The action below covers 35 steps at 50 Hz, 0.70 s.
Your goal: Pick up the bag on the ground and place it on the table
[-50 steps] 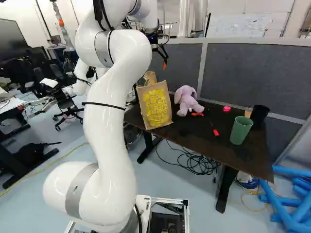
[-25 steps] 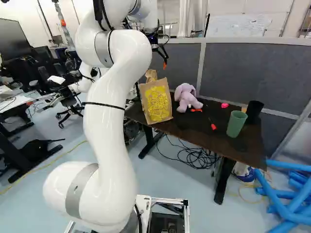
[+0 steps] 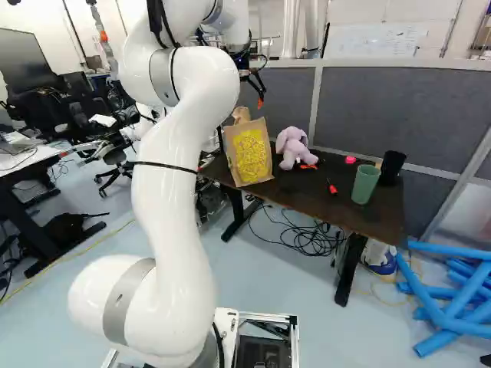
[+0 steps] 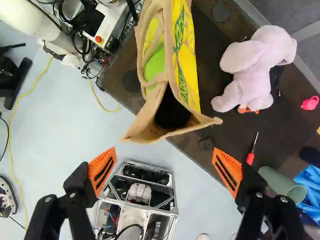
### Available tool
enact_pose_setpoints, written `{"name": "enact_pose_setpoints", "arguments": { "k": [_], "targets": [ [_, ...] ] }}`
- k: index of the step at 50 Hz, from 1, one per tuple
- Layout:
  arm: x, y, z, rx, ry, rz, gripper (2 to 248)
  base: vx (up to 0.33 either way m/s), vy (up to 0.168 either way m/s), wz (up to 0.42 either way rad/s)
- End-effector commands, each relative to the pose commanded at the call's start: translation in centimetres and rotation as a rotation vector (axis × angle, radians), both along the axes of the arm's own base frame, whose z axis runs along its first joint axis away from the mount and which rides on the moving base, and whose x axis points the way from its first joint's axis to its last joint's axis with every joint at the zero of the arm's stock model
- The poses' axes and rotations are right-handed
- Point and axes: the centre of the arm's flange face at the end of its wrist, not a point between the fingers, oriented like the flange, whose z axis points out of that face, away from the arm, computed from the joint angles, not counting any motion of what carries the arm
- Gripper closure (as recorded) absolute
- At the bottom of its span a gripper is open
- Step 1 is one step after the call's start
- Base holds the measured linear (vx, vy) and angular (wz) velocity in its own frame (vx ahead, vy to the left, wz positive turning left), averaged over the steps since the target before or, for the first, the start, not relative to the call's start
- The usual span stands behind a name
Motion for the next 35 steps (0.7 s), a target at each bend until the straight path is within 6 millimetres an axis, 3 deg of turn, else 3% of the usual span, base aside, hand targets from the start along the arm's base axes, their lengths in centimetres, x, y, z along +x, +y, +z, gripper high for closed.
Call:
{"name": "enact_pose_setpoints", "arguments": {
  "k": [35],
  "targets": [
    [0.0, 0.0, 0.0, 0.0, 0.0, 0.0, 3, -0.175, -0.004, 0.008]
  ]
}}
